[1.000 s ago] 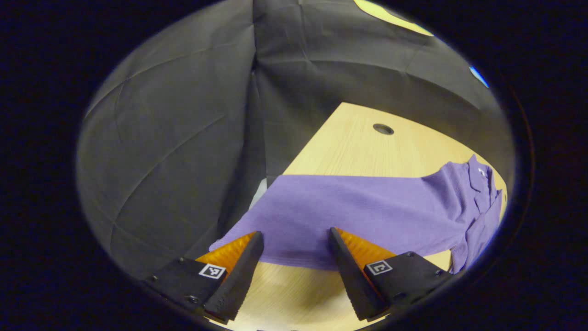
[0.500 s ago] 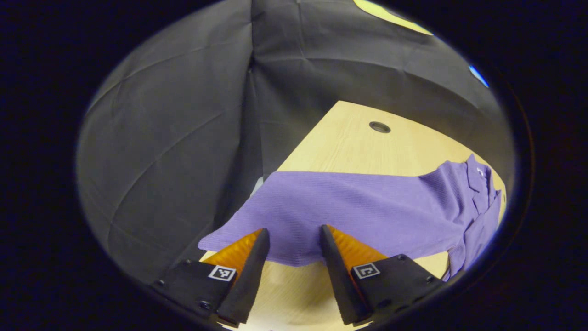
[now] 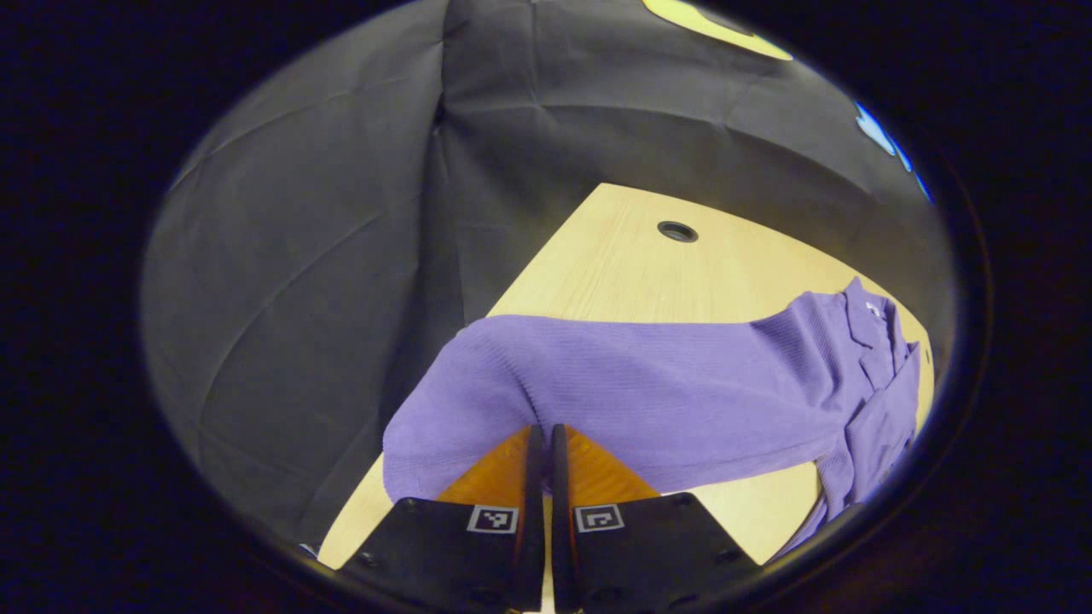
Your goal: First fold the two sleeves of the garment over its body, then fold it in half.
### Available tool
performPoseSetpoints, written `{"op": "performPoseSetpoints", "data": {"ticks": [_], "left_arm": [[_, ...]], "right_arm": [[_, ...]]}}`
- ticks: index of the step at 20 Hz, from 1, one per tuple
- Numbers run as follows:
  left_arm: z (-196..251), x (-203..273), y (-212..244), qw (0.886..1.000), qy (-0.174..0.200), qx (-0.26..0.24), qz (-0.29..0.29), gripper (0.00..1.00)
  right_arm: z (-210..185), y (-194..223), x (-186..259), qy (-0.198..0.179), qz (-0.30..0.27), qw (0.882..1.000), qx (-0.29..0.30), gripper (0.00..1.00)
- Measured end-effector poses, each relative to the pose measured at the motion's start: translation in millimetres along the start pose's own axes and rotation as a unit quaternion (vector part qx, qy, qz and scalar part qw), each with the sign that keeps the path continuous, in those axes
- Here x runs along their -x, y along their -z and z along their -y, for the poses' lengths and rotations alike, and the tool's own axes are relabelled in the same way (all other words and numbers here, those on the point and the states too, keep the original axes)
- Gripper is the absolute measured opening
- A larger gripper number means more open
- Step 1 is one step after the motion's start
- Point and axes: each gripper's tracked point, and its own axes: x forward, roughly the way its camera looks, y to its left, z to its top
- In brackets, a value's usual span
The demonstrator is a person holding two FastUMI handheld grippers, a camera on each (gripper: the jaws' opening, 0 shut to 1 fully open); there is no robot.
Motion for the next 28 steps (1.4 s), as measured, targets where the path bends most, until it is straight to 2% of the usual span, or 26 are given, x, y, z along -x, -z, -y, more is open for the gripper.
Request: {"op": "performPoseSetpoints", "data": {"ticks": [1,2,5,7,12,20,28], "left_arm": [[-1,0,-2,1.0,-0.011,-0.011,-0.002,0.11],[1,0,-3,1.0,-0.022,-0.016,-0.007,0.06],[10,8,-6,1.0,-0.03,-0.001,-0.003,0.06],[19,15,-15,1.0,-0.021,0.007,0.011,0.06],[59,45,-54,0.998,0.01,-0.029,0.051,0.06],[192,97,-96,0.986,0.096,-0.087,0.102,0.06],[352,150,-90,0.965,0.194,-0.134,0.116,0.06]], "right_arm": [[1,0,2,0.0,0.001,1.0,0.0,0.76],[2,-1,4,-0.001,0.003,1.0,0.0,0.76],[9,-5,10,0.0,0.011,1.0,-0.007,0.76],[15,-6,13,0.001,0.014,1.0,-0.015,0.76],[27,-5,17,-0.001,0.014,0.999,-0.036,0.76],[45,-11,34,-0.006,0.031,0.998,-0.053,0.76],[98,-10,71,0.02,0.051,0.994,-0.098,0.76]]}}
